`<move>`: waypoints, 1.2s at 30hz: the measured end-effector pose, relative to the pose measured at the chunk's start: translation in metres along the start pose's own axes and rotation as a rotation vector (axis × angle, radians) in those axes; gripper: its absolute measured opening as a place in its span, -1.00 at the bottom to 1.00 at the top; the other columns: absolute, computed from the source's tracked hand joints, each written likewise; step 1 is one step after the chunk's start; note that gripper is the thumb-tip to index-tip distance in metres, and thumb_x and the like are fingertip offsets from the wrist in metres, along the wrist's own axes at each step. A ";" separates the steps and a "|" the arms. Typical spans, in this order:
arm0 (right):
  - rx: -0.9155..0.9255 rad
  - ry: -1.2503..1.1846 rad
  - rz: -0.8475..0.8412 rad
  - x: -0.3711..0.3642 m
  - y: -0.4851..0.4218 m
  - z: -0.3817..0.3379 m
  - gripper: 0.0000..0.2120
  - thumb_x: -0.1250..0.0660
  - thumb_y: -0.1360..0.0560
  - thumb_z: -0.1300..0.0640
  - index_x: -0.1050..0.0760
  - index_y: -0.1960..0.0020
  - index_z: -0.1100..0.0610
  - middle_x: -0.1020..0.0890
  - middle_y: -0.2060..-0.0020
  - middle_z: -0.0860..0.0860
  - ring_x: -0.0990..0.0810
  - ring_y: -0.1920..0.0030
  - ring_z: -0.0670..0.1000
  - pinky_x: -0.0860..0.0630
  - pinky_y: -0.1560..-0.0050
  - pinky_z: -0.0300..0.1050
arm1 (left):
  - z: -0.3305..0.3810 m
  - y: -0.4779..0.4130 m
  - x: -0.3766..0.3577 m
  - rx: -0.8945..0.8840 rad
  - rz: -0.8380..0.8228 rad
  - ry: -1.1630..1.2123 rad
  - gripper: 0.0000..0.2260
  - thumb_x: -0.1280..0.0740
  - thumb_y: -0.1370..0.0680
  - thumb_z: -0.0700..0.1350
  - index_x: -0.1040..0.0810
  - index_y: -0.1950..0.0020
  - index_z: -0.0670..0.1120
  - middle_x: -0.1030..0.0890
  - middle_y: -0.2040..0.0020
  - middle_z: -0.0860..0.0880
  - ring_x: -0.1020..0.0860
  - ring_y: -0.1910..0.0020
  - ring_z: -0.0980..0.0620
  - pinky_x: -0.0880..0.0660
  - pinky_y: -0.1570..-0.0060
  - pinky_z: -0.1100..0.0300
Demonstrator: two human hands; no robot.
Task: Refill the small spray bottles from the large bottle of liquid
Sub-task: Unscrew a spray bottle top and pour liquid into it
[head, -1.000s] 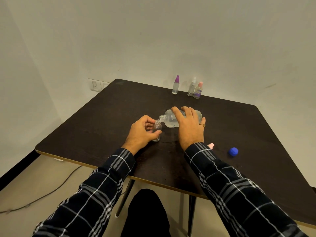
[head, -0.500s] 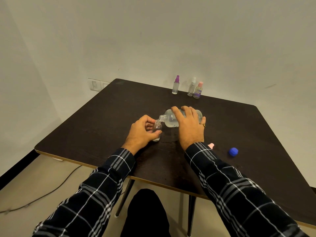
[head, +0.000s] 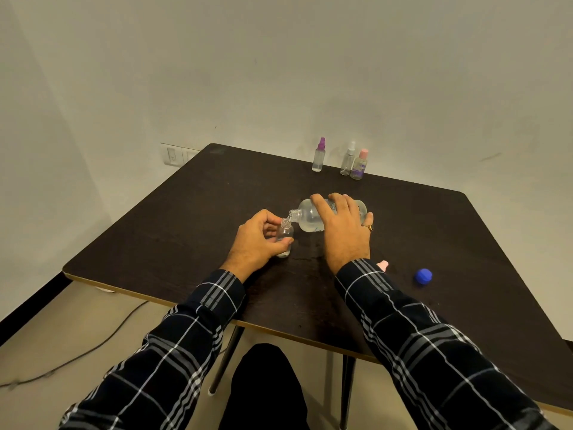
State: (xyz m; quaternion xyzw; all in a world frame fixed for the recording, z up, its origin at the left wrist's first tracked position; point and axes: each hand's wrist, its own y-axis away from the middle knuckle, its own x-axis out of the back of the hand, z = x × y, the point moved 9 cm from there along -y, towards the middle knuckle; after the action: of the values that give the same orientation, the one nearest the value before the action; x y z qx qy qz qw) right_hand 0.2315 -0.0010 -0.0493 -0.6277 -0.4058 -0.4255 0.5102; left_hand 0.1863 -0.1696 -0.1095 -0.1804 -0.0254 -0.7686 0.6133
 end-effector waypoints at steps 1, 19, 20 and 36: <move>0.000 0.001 0.002 0.000 0.000 0.000 -0.17 -0.45 -0.49 0.26 -0.07 -0.53 -0.20 -0.16 -0.53 0.05 0.00 -0.58 0.15 -0.01 -0.43 0.51 | 0.000 0.000 0.000 0.000 -0.001 -0.001 -0.66 -0.59 -0.43 -0.23 -0.57 -0.12 -0.05 -0.69 -0.04 0.06 -0.67 -0.03 0.23 -0.58 -0.02 0.39; 0.003 0.003 0.022 0.000 0.000 0.001 -0.17 -0.44 -0.48 0.28 -0.07 -0.52 -0.21 -0.17 -0.53 0.05 -0.01 -0.58 0.15 -0.03 -0.43 0.51 | -0.001 -0.001 -0.001 -0.016 0.005 0.014 -0.68 -0.59 -0.42 -0.24 -0.58 -0.09 -0.05 -0.71 -0.01 0.04 -0.67 -0.01 0.25 -0.59 -0.03 0.38; 0.004 0.002 0.023 0.000 0.000 0.001 -0.17 -0.44 -0.49 0.28 -0.07 -0.52 -0.21 -0.17 -0.53 0.06 -0.01 -0.58 0.15 -0.03 -0.43 0.51 | 0.000 -0.001 -0.001 -0.018 0.006 0.016 -0.67 -0.59 -0.42 -0.24 -0.58 -0.09 -0.05 -0.71 -0.01 0.04 -0.67 -0.01 0.23 -0.59 -0.03 0.37; 0.009 0.011 0.036 0.002 0.000 0.000 -0.20 -0.41 -0.49 0.29 -0.09 -0.51 -0.20 -0.18 -0.51 0.05 -0.02 -0.57 0.15 -0.03 -0.41 0.52 | 0.000 -0.001 0.000 -0.028 0.018 0.015 -0.68 -0.60 -0.41 -0.23 -0.59 -0.07 -0.06 -0.69 -0.01 0.04 -0.67 -0.01 0.20 -0.57 0.01 0.41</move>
State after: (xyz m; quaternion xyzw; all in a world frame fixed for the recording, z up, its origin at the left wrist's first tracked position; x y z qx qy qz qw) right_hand 0.2324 -0.0011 -0.0478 -0.6304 -0.3935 -0.4177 0.5228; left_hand 0.1854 -0.1690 -0.1092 -0.1834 -0.0082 -0.7646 0.6178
